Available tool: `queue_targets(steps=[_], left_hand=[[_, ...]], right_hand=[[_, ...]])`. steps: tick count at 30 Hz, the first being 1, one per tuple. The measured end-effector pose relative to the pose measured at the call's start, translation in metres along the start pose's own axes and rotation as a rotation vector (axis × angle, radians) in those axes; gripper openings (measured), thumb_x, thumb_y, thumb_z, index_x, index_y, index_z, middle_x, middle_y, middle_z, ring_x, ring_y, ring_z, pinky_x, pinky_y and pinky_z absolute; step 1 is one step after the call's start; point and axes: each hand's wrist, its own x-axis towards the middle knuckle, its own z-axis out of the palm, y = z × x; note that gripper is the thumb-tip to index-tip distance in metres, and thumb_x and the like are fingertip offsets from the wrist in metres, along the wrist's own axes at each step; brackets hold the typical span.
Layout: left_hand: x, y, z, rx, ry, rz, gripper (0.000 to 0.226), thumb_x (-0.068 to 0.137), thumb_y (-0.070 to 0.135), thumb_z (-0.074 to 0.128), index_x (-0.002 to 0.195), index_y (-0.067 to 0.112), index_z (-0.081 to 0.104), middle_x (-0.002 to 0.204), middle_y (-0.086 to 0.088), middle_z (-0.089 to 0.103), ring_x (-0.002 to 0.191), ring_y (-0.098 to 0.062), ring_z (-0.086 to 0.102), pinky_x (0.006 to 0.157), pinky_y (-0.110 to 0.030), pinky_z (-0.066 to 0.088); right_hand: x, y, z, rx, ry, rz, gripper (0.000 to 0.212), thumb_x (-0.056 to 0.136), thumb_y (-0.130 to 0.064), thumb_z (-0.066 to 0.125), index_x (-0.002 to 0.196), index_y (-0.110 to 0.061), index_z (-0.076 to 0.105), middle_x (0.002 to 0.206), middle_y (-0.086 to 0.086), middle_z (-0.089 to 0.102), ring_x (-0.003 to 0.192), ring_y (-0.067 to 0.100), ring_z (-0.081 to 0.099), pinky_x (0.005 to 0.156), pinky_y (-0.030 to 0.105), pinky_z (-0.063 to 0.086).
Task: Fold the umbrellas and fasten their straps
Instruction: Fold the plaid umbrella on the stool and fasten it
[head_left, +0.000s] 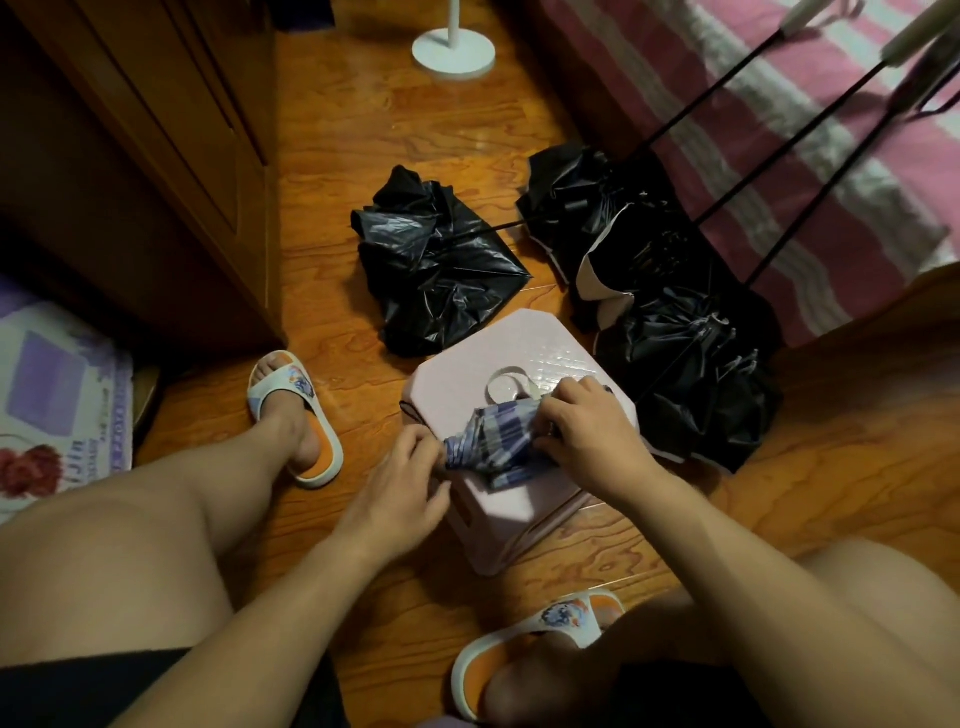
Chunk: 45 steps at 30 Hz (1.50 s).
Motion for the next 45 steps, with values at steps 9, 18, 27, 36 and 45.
queue_targets(steps=[9, 18, 27, 36, 45], left_hand=[[0.015, 0.011, -0.016, -0.6, -0.101, -0.456, 0.015, 0.095, 0.018, 0.07, 0.106, 0.023, 0.06, 0.11, 0.005, 0.065, 0.097, -0.01, 0.063, 0.084, -0.029, 0.054], [0.01, 0.006, -0.008, -0.446, -0.031, -0.291, 0.041, 0.084, 0.009, 0.079, 0.116, 0.027, 0.061, 0.115, 0.009, 0.052, 0.113, -0.014, 0.055, 0.102, -0.037, 0.05], [0.008, 0.001, -0.007, -0.284, -0.063, -0.124, 0.035, 0.082, 0.013, 0.082, 0.111, 0.02, 0.065, 0.112, 0.003, 0.048, 0.107, -0.014, 0.048, 0.098, -0.031, 0.044], [0.006, 0.001, -0.008, -0.254, -0.048, -0.099, 0.036, 0.086, 0.012, 0.079, 0.119, 0.017, 0.066, 0.115, 0.006, 0.048, 0.109, -0.009, 0.047, 0.101, -0.03, 0.045], [0.015, 0.0, -0.013, -0.2, -0.084, -0.087, 0.04, 0.087, 0.016, 0.078, 0.125, 0.019, 0.066, 0.12, 0.005, 0.054, 0.113, -0.009, 0.05, 0.102, -0.03, 0.046]], right_hand=[[0.01, 0.007, -0.015, 0.346, -0.021, 0.385, 0.047, 0.09, -0.041, 0.073, 0.133, -0.027, 0.059, 0.119, -0.004, 0.065, 0.109, 0.019, 0.059, 0.094, 0.046, 0.051], [0.02, 0.009, -0.023, 0.589, -0.41, 0.307, 0.057, 0.09, -0.027, 0.076, 0.142, -0.03, 0.054, 0.113, -0.002, 0.072, 0.1, 0.015, 0.068, 0.085, 0.027, 0.056], [0.01, -0.008, -0.011, 0.545, -0.32, 0.156, 0.055, 0.09, -0.016, 0.076, 0.141, -0.026, 0.057, 0.125, -0.006, 0.065, 0.111, 0.012, 0.062, 0.098, 0.028, 0.051], [0.018, 0.013, -0.023, 1.12, 0.155, 0.55, 0.05, 0.093, -0.01, 0.072, 0.14, -0.016, 0.058, 0.089, 0.002, 0.077, 0.091, 0.016, 0.075, 0.097, 0.041, 0.056], [0.037, 0.014, -0.024, 1.224, 0.176, 0.551, 0.053, 0.1, -0.004, 0.06, 0.15, -0.008, 0.043, 0.094, 0.023, 0.073, 0.084, 0.024, 0.075, 0.088, 0.039, 0.061]])
